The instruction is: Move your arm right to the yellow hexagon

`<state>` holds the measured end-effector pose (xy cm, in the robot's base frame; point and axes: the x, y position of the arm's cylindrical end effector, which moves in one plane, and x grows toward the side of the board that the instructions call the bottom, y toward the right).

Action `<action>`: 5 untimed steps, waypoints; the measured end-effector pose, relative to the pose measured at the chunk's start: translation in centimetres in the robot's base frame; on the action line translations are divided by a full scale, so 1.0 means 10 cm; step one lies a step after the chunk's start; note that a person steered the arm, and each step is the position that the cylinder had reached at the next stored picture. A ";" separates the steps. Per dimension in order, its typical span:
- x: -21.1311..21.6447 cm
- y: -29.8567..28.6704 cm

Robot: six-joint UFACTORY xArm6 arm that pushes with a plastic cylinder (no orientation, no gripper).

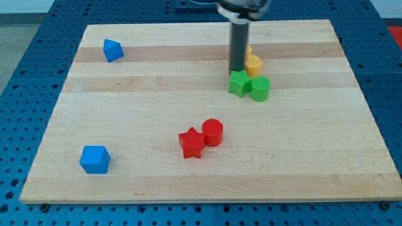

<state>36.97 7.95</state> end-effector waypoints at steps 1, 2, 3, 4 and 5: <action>0.04 0.13; 0.05 0.02; -0.20 -0.64; -0.38 -0.87; -1.34 -0.88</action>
<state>23.61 -0.85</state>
